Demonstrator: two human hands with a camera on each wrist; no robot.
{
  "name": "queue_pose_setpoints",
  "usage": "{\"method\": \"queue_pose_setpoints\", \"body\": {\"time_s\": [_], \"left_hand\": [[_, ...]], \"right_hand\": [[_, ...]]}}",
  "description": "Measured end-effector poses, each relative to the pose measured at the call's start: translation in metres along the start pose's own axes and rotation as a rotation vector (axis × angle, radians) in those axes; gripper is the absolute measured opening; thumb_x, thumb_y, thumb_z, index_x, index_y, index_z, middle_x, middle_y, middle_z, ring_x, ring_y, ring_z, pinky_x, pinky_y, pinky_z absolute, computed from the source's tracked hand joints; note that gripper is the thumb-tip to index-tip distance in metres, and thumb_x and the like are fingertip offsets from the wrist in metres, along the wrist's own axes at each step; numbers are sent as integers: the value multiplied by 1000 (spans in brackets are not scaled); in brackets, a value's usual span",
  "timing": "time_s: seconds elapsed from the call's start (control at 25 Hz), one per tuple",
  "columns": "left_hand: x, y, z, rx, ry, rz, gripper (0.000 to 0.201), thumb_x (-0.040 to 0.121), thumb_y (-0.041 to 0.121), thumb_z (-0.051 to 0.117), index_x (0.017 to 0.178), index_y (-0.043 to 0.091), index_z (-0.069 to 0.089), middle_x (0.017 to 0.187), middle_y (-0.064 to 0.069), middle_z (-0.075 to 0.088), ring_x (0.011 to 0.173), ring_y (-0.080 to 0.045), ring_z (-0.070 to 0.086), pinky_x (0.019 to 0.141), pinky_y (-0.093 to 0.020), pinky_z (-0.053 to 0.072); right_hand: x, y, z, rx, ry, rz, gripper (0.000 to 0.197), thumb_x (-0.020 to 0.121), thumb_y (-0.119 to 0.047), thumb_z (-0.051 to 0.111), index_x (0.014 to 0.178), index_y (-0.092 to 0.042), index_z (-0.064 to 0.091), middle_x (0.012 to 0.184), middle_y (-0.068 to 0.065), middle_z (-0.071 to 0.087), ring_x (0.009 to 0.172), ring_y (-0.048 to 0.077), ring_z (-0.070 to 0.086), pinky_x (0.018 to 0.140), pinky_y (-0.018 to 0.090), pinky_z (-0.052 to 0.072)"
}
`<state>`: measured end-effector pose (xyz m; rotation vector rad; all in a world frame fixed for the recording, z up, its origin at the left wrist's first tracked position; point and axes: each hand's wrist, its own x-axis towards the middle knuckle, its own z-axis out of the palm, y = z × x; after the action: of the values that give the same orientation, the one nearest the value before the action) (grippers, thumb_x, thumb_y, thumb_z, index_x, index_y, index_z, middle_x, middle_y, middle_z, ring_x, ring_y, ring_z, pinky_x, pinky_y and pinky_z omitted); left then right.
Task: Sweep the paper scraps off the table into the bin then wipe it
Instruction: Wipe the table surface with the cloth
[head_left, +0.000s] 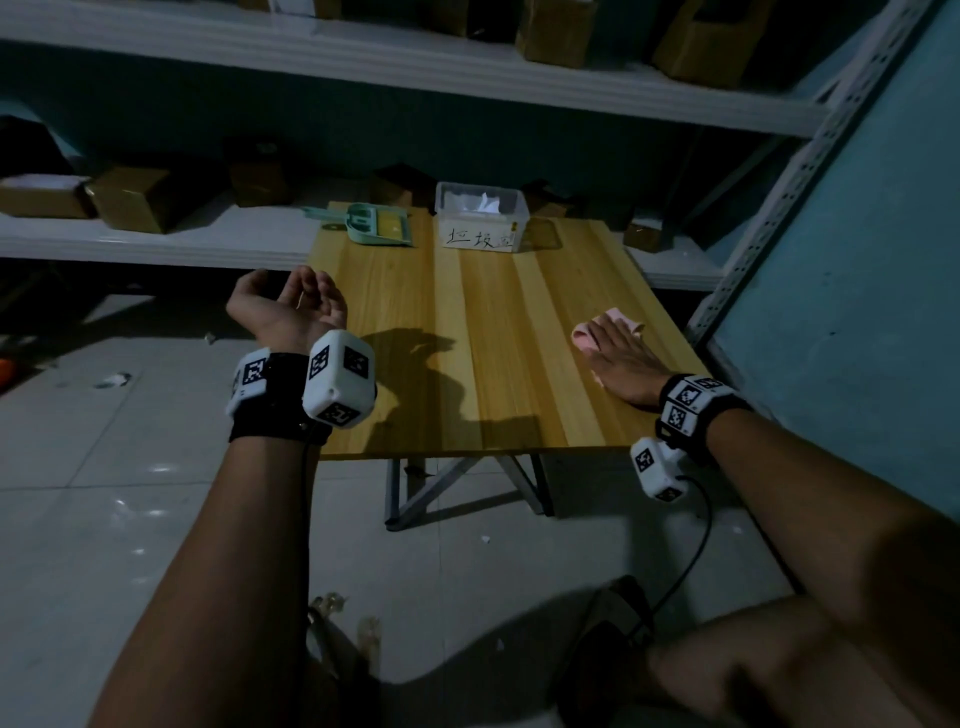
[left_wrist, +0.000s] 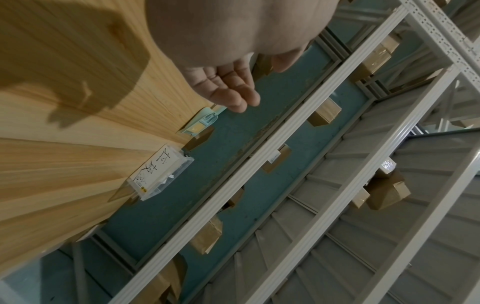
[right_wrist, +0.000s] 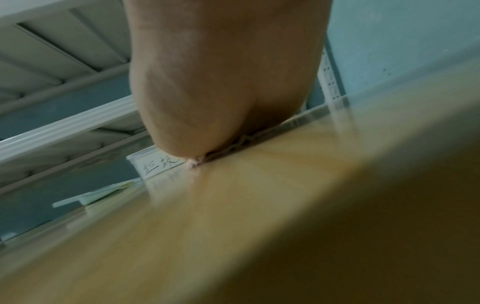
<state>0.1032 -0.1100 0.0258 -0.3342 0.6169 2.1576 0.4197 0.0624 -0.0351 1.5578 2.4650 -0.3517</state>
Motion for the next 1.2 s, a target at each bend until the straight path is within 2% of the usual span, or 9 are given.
{"method": "queue_pose_setpoints", "body": {"time_s": [0.4, 0.64, 0.88, 1.2], "left_hand": [[3, 3, -1, -7, 5, -18, 28, 86, 32, 50, 82, 5, 56, 65, -5, 55, 55, -20, 55, 57, -19, 40], [5, 7, -1, 8, 3, -16, 28, 86, 33, 50, 83, 5, 56, 74, -6, 54, 56, -20, 54, 58, -21, 39], [3, 1, 0, -8, -11, -27, 27, 85, 32, 51, 83, 6, 56, 72, -5, 55, 55, -19, 54, 57, -19, 40], [3, -2, 2, -9, -4, -22, 27, 85, 32, 52, 83, 6, 57, 71, -5, 56, 55, -19, 55, 56, -19, 40]], "right_hand": [[0, 19, 1, 11, 29, 83, 57, 107, -37, 12, 157, -20, -7, 163, 1, -17, 150, 20, -18, 121, 41, -8], [-11, 43, 0, -9, 58, 177, 56, 108, -33, 13, 157, -15, -6, 163, 4, -16, 150, 22, -16, 119, 37, -9], [-14, 76, 2, 76, 71, 263, 56, 107, -35, 16, 157, -16, -1, 164, 6, -11, 151, 26, -13, 122, 47, -2], [-12, 80, 4, 134, 55, 297, 63, 103, -45, 14, 157, -18, -3, 164, 5, -11, 151, 26, -12, 122, 46, -3]]}}
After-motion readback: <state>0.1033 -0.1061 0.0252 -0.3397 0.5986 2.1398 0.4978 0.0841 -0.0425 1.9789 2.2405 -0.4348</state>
